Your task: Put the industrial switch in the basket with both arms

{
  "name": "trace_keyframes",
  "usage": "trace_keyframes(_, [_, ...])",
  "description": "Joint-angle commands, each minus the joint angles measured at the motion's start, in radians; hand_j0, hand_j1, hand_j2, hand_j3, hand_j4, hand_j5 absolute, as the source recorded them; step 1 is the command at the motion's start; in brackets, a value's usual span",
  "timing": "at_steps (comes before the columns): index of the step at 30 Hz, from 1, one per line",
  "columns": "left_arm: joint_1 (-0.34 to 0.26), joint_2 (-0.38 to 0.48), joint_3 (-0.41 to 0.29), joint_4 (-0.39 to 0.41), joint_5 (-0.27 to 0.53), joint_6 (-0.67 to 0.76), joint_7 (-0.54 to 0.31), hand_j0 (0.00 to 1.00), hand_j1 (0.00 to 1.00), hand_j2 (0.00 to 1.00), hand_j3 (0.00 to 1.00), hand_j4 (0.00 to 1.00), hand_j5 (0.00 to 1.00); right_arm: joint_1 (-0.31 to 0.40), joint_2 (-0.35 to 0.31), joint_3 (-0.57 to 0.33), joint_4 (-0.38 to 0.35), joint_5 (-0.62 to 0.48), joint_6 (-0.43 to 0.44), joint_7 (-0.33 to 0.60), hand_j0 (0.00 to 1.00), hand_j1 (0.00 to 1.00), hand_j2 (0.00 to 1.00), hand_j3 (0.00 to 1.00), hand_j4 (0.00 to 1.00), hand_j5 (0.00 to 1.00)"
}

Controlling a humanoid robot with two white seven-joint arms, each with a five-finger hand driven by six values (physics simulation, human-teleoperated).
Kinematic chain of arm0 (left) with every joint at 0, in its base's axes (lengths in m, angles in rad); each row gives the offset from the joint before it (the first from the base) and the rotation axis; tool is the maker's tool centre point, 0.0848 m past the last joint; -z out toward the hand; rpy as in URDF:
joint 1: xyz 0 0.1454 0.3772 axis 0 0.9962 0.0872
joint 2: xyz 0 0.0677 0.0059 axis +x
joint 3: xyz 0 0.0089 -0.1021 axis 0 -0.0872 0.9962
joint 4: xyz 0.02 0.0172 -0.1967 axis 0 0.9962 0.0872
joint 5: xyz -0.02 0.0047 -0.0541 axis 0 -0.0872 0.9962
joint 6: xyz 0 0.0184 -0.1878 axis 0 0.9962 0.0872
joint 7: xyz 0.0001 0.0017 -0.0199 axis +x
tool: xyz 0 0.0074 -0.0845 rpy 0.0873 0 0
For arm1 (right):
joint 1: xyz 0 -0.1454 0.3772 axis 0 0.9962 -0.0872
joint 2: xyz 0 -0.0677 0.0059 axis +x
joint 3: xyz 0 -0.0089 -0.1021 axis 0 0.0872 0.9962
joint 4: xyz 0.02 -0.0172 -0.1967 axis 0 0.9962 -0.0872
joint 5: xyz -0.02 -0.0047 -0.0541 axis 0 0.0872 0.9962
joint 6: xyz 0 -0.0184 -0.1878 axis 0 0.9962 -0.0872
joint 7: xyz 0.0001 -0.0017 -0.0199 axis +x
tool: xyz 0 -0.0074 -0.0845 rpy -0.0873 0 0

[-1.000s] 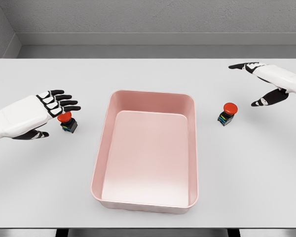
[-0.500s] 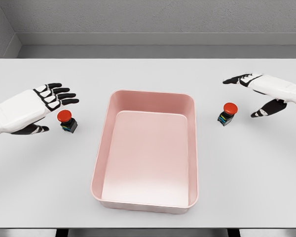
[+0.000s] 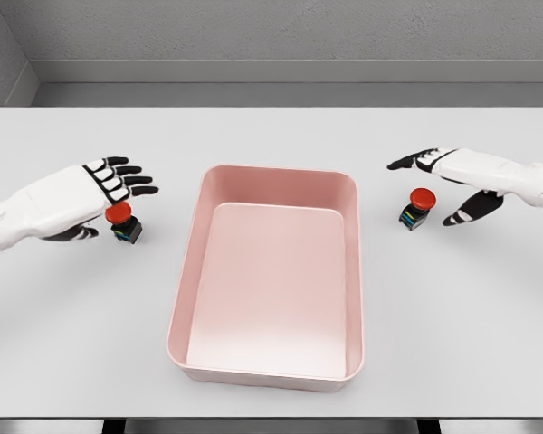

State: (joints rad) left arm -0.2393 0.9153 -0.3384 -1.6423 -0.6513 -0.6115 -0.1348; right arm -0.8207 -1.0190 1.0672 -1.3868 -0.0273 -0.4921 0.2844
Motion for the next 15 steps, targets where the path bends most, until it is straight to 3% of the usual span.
trace_keyframes(1, [-0.008,-0.001,-0.024,0.048,0.002,0.001,0.0,1.0,1.0,1.0,1.0,1.0,1.0,0.0,0.017,0.003,0.006,0.0,0.015,0.009,1.0,1.0,1.0,1.0,1.0,1.0])
trace_keyframes(4, [-0.071,-0.01,-0.077,0.11,0.004,0.001,0.001,1.0,1.0,1.0,1.0,1.0,1.0,-0.002,0.034,0.005,0.017,0.015,0.044,0.009,1.0,1.0,1.0,1.0,1.0,1.0])
trace_keyframes(7, [-0.074,-0.033,-0.086,0.128,0.001,0.001,0.001,1.0,1.0,1.0,1.0,1.0,1.0,-0.002,0.054,0.007,0.022,0.023,0.06,0.009,1.0,1.0,1.0,1.0,1.0,1.0])
trace_keyframes(10, [-0.075,-0.053,-0.103,0.128,-0.01,0.001,0.001,1.0,1.0,1.0,1.0,1.0,1.0,-0.051,0.105,0.072,0.098,0.023,0.06,0.016,0.99,0.99,0.99,0.99,0.99,0.99])
trace_keyframes(15, [-0.075,-0.076,-0.111,0.128,-0.033,0.001,0.001,1.0,1.0,1.0,1.0,1.0,1.0,-0.055,0.108,0.08,0.1,0.024,0.055,0.015,0.99,0.99,0.99,0.99,0.99,0.99])
